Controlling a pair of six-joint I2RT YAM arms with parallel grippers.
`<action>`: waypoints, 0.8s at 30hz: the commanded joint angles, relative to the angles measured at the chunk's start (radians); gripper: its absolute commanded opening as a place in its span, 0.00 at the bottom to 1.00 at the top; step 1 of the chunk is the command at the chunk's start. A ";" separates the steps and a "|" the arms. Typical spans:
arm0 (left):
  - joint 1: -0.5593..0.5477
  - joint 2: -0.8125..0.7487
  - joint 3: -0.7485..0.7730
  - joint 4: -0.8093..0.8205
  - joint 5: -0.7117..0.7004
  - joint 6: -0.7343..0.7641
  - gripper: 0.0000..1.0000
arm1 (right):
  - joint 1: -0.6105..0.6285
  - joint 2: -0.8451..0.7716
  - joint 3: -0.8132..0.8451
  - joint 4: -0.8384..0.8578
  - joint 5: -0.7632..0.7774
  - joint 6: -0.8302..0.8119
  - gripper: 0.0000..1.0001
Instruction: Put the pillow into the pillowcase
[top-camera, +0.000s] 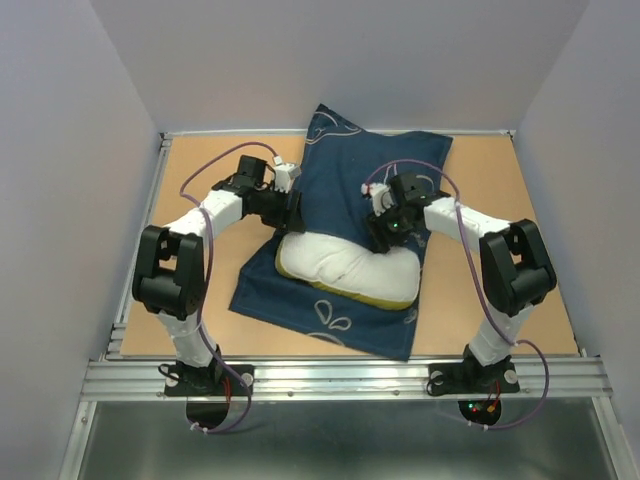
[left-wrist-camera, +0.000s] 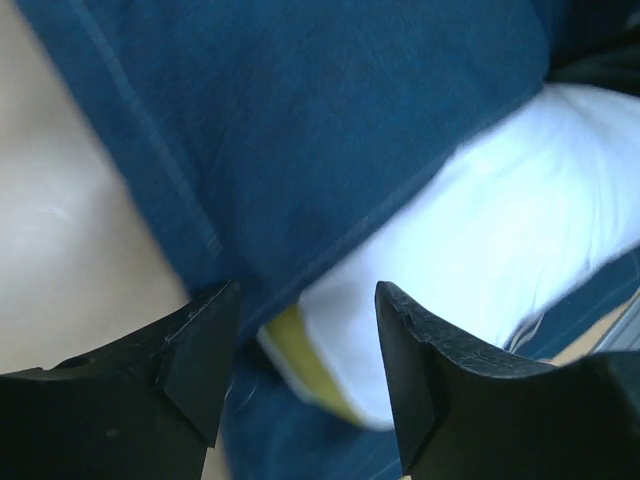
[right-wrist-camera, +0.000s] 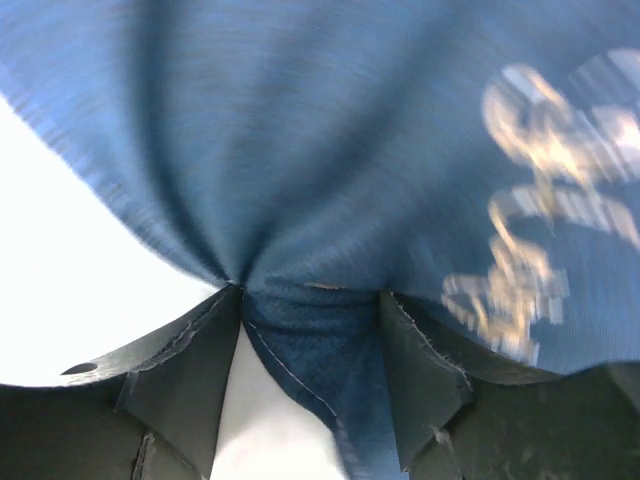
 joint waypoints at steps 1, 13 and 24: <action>-0.053 0.092 0.011 0.024 0.011 0.001 0.66 | 0.268 -0.059 -0.153 -0.240 -0.353 0.075 0.61; -0.033 0.386 0.665 -0.042 -0.006 0.135 0.68 | 0.151 -0.213 0.104 -0.246 -0.484 0.196 0.84; 0.061 -0.013 0.089 -0.056 -0.047 0.154 0.64 | -0.020 -0.137 -0.022 -0.226 0.031 0.107 0.84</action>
